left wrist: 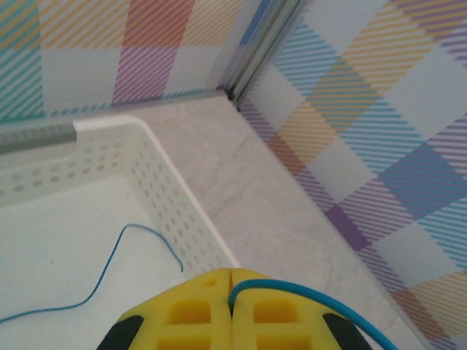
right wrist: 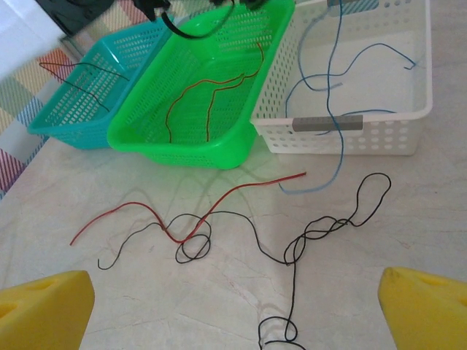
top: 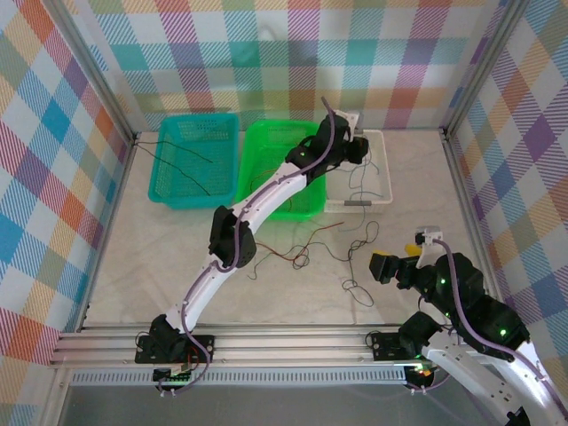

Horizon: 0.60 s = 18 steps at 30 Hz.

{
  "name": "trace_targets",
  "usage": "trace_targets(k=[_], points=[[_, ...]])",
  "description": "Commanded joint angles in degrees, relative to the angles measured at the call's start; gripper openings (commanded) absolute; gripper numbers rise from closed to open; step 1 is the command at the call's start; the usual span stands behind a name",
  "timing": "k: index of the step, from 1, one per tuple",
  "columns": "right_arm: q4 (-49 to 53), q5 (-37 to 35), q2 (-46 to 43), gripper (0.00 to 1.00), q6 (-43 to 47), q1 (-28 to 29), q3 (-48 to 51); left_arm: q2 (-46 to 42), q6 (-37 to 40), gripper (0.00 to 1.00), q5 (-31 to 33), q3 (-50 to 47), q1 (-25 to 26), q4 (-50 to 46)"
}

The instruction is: Untangle the cables

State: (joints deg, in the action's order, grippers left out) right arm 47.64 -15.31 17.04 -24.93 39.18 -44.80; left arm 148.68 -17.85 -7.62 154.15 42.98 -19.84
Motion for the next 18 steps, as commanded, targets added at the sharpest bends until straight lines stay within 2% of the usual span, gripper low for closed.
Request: trace_targets(k=[1, 9, 18], points=[[-1.32, 0.54, -0.08, 1.00, 0.85, 0.11, 0.50, -9.58, 2.34, 0.00, 0.64, 2.67, -0.19, 0.88], [-2.02, 0.61, 0.07, 1.00, 1.22, 0.06, 0.94, -13.20, 3.02, 0.00, 0.01, 2.72, -0.10, 1.27], [-2.41, 0.79, 0.17, 1.00, 1.71, 0.10, 1.03, -6.60, 4.81, 0.00, 3.89, 6.05, -0.38, 6.30]])
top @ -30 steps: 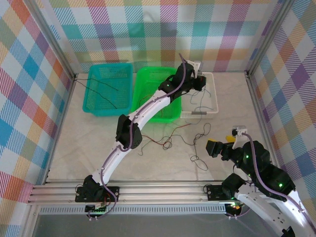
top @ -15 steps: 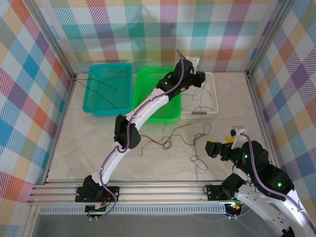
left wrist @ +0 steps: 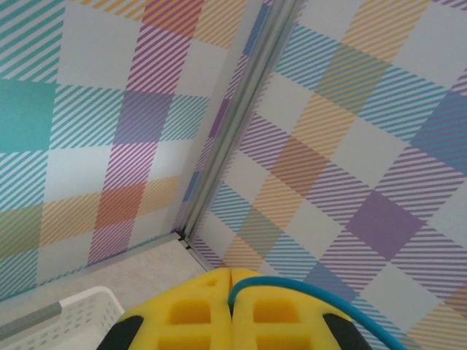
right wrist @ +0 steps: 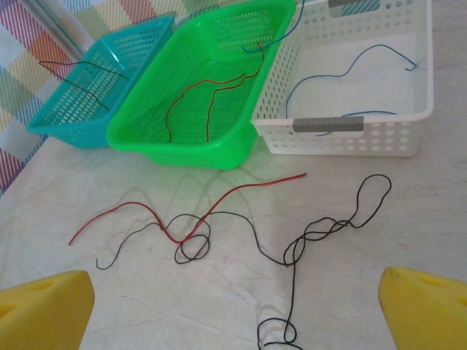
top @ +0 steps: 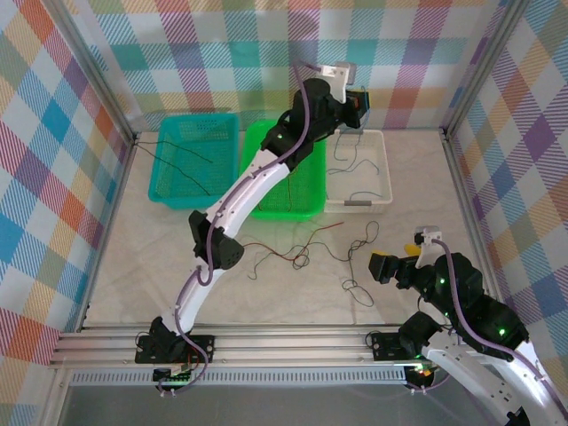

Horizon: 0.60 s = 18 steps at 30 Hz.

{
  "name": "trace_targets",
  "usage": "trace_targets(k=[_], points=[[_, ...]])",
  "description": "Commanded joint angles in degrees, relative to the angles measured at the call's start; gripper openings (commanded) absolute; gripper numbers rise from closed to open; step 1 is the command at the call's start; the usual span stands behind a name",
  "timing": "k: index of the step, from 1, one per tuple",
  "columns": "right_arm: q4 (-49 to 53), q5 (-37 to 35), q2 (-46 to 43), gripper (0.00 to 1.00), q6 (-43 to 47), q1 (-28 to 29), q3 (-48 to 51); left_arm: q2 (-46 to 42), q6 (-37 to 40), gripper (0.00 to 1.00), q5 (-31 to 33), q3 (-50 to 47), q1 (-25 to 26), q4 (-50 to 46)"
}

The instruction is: Untangle the cables

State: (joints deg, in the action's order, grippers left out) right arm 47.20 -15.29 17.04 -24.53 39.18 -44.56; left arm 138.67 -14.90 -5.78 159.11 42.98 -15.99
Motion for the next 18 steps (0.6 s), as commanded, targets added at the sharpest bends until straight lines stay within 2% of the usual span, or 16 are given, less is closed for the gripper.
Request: trace_targets(k=[1, 9, 18], points=[[-1.94, 0.84, 0.18, 1.00, 1.35, 0.11, 0.75, 4.14, 2.19, 0.00, 2.76, 0.88, -0.44, 3.02], [-2.13, 1.44, 0.36, 1.00, 1.52, 0.11, 0.87, 9.12, 1.80, 0.00, 4.81, -2.44, -1.08, 8.59], [-2.73, 1.75, 0.71, 1.00, 1.92, 0.12, 1.13, 12.35, 1.31, 0.00, 5.17, -5.25, -1.07, 6.06]])
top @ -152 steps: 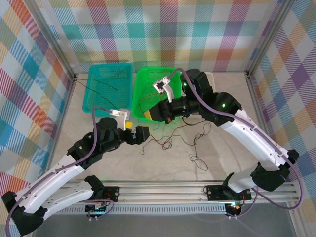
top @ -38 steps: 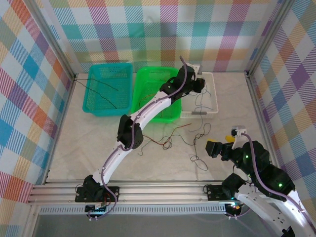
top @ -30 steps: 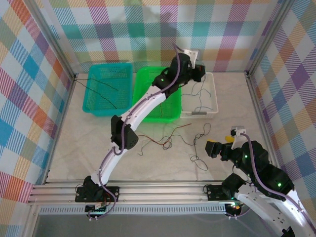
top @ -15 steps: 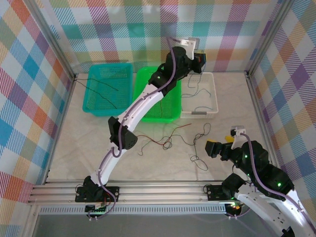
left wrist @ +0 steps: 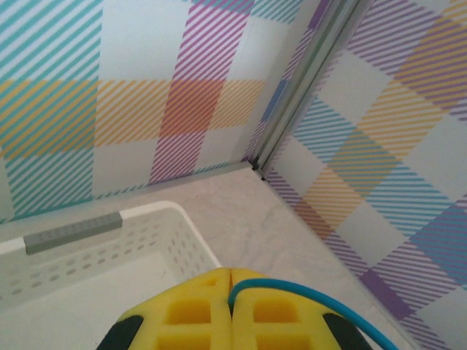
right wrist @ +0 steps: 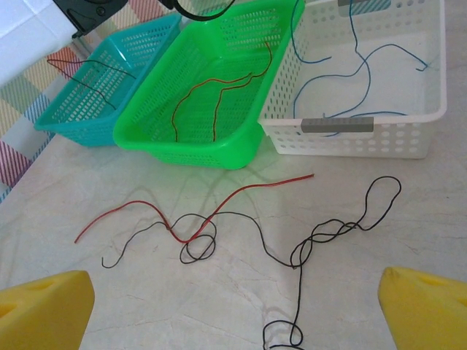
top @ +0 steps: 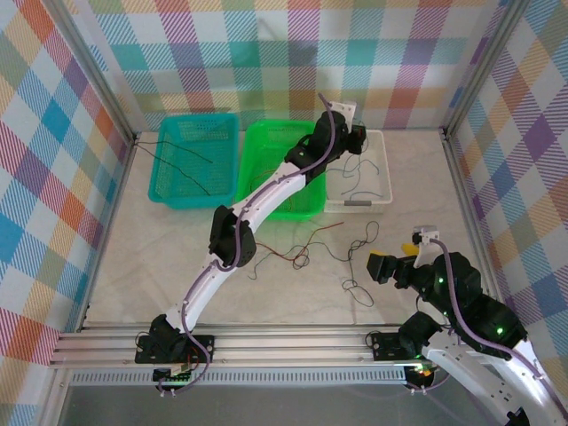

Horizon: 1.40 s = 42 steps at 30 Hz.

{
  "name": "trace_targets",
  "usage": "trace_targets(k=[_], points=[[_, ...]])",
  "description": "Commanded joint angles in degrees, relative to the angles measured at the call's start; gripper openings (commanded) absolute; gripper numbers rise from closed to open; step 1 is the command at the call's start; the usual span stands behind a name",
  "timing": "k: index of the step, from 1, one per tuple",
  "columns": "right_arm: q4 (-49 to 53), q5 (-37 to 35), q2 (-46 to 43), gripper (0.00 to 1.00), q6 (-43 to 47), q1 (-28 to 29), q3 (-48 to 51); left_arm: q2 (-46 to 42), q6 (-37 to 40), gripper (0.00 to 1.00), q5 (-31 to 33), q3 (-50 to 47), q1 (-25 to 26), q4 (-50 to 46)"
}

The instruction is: Untangle the cables

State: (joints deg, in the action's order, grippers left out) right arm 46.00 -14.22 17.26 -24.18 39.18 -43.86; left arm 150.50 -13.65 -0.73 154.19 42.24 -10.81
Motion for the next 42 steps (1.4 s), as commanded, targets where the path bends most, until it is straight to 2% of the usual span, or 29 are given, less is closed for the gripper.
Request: trace_targets(k=[1, 2, 7, 10, 15, 18, 22, 24, 29, 34, 42], points=[[-1.38, 0.68, 0.67, 1.00, 1.56, 0.11, 0.37, 1.03, -0.39, 0.00, -0.37, -0.32, -0.17, 0.13], [-1.33, 0.52, 0.94, 1.00, 1.50, 0.11, 0.31, 1.32, -0.66, 0.00, -0.79, -0.36, -0.14, -0.68], [0.18, -1.42, 2.76, 1.00, 0.82, 0.11, -0.39, 2.23, -1.42, 0.19, -2.84, -0.34, 0.78, -6.22], [1.21, -2.13, 4.04, 1.00, 0.22, 0.11, -0.94, 2.13, -1.47, 0.26, -3.24, -0.36, 1.00, -9.98], [3.35, -2.69, 6.45, 1.00, -1.00, 0.11, -2.25, -0.43, -0.86, 0.49, -3.89, -0.34, 1.00, -14.78], [5.27, -2.19, 11.06, 1.00, -1.64, 0.13, -3.63, -4.52, 0.04, 0.59, -2.83, -0.37, 0.96, -18.43], [7.26, -0.32, 21.36, 1.00, -3.53, 0.11, -5.08, -12.50, 1.25, 0.71, -0.77, -1.86, 0.86, -23.66], [6.52, 1.44, 25.58, 1.00, -4.47, 0.11, -4.82, -17.57, 1.70, 0.76, 0.12, -6.35, 0.85, -23.78], [1.30, 5.94, 31.45, 1.00, -6.86, 0.11, -1.67, -35.30, 1.30, 0.89, 1.81, -25.35, 0.87, -18.18], [-3.56, 7.83, 38.04, 1.00, -7.78, 0.11, 0.03, -48.82, 0.07, 0.98, 3.46, -36.37, 0.84, -19.60], [-11.01, 11.98, 50.27, 1.00, -8.87, -1.54, 0.49, -67.38, -2.53, 1.00, 9.33, -53.80, 0.98, -25.31]])
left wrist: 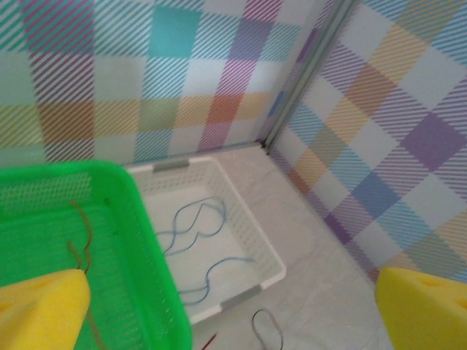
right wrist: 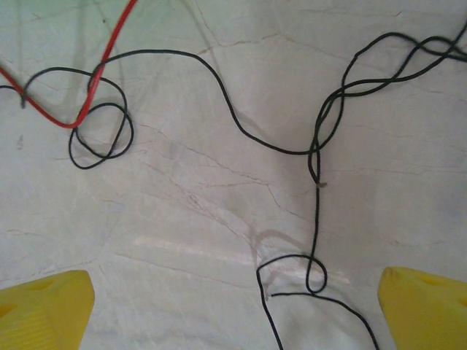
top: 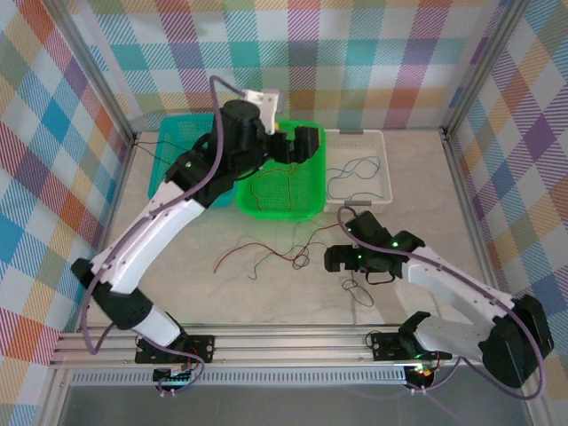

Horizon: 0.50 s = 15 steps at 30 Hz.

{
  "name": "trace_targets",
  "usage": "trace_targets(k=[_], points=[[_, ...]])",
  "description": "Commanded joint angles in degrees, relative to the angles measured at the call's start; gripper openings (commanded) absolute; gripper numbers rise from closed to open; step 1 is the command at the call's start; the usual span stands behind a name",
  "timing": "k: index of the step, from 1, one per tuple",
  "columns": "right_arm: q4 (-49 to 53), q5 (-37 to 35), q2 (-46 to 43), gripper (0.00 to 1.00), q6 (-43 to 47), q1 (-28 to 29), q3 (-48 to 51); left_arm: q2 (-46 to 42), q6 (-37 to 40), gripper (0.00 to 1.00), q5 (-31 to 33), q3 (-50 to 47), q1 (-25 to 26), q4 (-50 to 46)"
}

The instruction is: Untangle the cables

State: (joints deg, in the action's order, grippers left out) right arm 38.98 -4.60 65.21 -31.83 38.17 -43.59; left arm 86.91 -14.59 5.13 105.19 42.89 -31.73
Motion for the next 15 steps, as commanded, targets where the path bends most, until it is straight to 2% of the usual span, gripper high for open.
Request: trace_targets(k=[1, 5, 8, 15], points=[[-4.46, 2.47, 3.75, 1.00, -1.11, -0.71, -0.07, -6.03, -1.59, 1.00, 4.05, -7.00, 0.29, -5.20], [-5.66, 2.21, 8.95, 0.99, -0.54, -1.88, -1.18, -13.79, -0.84, 1.00, 7.46, -15.33, 0.20, -9.29], [-6.79, 2.74, 10.35, 0.93, -0.78, -2.05, -2.11, -20.82, -0.25, 1.00, 10.51, -23.20, 0.18, -9.96], [-14.68, 12.79, 12.34, 0.93, 0.43, -0.15, -4.65, -35.30, 2.29, 1.00, 16.42, -40.83, -0.18, -4.17]])
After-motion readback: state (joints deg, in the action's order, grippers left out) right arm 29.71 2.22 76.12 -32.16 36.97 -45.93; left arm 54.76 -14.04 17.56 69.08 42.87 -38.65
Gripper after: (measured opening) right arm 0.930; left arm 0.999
